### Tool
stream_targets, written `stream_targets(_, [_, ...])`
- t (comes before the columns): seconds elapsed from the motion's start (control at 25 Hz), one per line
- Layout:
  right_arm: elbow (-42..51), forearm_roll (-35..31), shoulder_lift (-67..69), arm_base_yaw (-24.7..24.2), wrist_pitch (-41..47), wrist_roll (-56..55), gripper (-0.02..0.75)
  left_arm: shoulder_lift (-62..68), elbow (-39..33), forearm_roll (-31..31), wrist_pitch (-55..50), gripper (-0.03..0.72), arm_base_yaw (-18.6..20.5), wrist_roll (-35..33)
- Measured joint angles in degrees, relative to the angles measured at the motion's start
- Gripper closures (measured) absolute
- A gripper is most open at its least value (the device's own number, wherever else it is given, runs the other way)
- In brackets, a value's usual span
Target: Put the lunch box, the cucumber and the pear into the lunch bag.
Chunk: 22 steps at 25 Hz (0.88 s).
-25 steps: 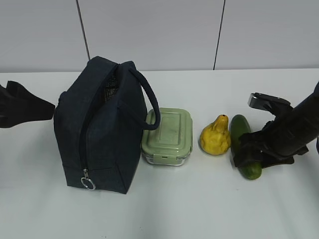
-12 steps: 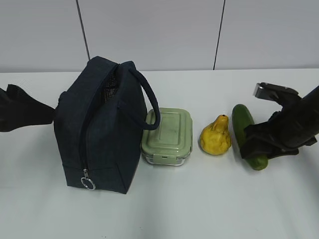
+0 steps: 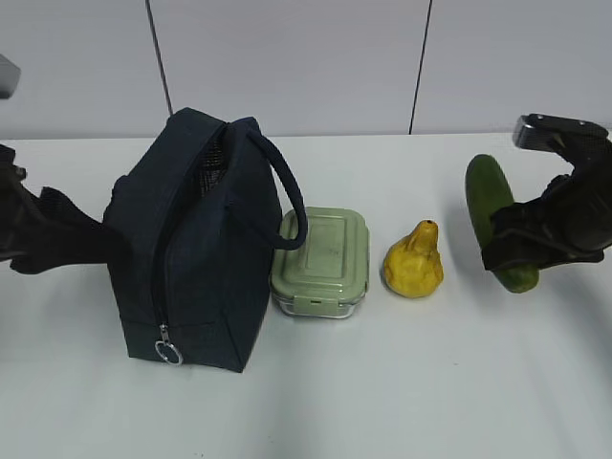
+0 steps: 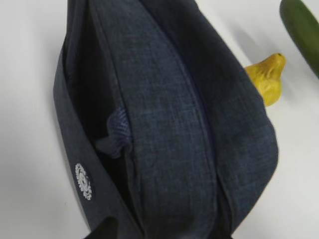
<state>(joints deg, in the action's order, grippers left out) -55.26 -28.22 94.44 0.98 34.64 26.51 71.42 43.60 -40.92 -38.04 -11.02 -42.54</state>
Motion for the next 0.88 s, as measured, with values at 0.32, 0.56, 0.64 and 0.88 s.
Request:
stream_targets(0.32, [0.0,0.4,-5.2,0.0,0.7,-0.4,0.379,5.9,0.0,-2.4,1.7,0.523,0.0,-2.5])
stream_targets(0.56, [0.0,-4.3,-9.3,0.0,2.6,2.2,0.379,6.2,0.0,-3.3,1.8,0.675,0.0,-3.9])
stream_targets(0.64, [0.0,-10.0,-10.3,0.0,4.6,6.3,0.379,6.2,0.0,-3.3,1.8,0.678,0.0,-3.9])
stream_targets(0.88, [-0.1,-31.2,-11.1,1.1,12.2,19.6,0.379,4.2,0.0,-3.6,1.8,0.684,0.0,-3.9])
